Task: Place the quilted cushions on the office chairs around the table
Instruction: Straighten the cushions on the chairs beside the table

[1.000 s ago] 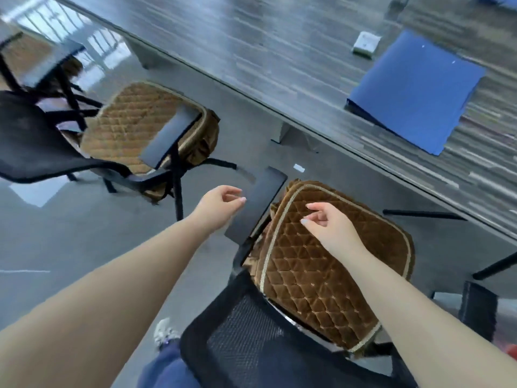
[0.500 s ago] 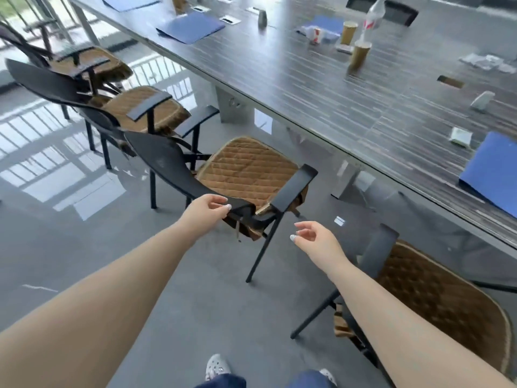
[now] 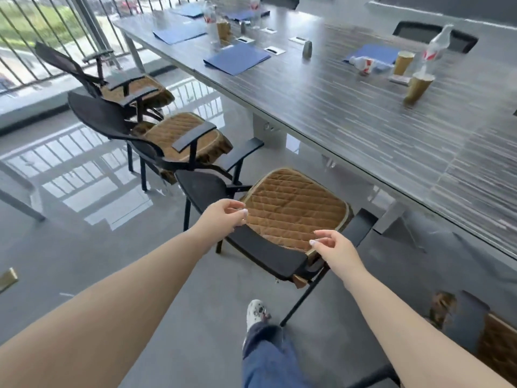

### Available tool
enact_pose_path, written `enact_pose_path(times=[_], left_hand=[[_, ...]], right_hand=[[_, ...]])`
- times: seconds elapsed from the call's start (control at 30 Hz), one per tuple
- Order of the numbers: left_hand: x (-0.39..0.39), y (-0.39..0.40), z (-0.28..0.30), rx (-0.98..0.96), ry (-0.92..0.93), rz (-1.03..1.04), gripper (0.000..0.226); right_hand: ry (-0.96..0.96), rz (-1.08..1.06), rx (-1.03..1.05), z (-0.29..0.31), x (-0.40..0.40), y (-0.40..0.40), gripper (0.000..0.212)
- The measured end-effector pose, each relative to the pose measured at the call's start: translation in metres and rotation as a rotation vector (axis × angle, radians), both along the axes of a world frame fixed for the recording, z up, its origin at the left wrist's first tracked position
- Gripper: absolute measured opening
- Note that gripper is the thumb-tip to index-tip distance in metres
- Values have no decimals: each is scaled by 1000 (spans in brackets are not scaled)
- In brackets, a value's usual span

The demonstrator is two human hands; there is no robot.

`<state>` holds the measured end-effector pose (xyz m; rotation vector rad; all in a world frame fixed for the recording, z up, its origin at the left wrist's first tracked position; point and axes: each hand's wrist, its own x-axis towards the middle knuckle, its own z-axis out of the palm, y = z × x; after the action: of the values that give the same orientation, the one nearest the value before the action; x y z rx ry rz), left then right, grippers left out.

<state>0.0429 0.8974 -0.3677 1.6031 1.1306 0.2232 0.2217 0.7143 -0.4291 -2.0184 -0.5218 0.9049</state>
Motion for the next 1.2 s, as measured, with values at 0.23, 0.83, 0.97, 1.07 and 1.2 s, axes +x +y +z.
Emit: enact_pose_path(times=[0.23,0.83,0.97,1.07,1.2], left_hand=[[87,112,-41,-74,105,-83,24],[232,278,-242,-226,464,-250,59],[262,297,-308,-242,482,-282,76],[281,306,-353,-168,504,-294,71],[284,317,-391,-75,511,-327,74]], right_hand=[[142,-225,-150,-63,63,78,28],[166,-445,-564,-189,167,145,54],[265,-561,-579,-237,163,153,67],[332,-646,-625,-283,168,155,81],[329,-787,-663,-330,174,161,95]])
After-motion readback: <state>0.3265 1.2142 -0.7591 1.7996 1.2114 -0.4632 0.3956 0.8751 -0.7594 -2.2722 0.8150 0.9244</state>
